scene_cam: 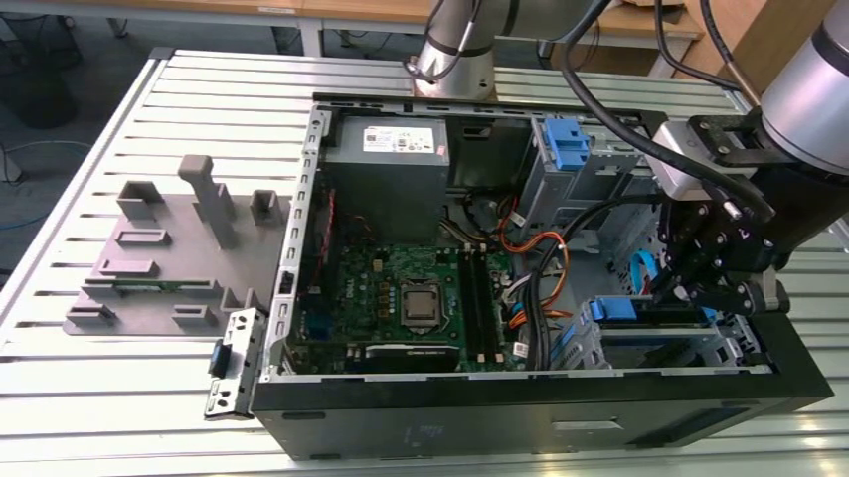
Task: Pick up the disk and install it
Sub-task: 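Insert the first disk wire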
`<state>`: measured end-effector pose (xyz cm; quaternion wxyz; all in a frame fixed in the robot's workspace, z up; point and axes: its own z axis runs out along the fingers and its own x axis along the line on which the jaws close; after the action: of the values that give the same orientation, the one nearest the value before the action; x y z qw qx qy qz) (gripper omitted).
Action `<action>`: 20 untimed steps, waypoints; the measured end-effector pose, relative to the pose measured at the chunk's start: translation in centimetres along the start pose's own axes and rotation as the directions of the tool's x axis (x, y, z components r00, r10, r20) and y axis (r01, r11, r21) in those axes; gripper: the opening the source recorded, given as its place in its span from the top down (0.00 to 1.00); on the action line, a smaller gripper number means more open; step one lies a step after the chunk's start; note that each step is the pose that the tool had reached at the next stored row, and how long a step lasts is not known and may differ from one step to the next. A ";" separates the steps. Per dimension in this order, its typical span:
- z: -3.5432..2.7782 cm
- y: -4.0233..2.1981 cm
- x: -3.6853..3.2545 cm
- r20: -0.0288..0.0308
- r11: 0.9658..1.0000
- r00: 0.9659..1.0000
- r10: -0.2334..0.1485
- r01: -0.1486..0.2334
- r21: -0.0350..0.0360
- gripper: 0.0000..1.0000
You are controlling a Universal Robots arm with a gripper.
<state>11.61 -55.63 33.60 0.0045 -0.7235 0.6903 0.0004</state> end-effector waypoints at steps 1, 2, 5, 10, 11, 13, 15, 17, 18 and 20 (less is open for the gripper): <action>0.00 0.00 0.00 0.000 1.000 1.000 0.000 0.000 0.000 0.84; 0.00 0.00 0.00 0.000 1.000 1.000 0.000 0.000 0.000 0.84; -0.06 0.00 0.00 0.000 1.000 1.000 0.000 0.000 0.000 0.84; -0.12 0.01 0.15 0.000 1.000 1.000 0.000 0.000 0.000 0.84; -0.11 0.01 0.18 0.000 1.000 1.000 0.000 0.000 0.000 0.84; -0.10 0.01 0.19 0.000 1.000 1.000 0.000 0.000 0.000 0.84; 0.09 0.01 0.21 0.000 1.000 1.000 0.000 0.000 0.000 0.84; 0.14 0.01 0.21 0.000 1.000 1.000 0.000 0.000 0.000 0.84; 0.14 0.01 0.21 0.000 1.000 1.000 0.000 0.000 0.000 0.84; 0.17 0.01 0.21 0.000 1.000 1.000 0.000 0.000 0.000 0.84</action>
<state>11.61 -55.84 33.43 0.0046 -0.7235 0.6903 0.0006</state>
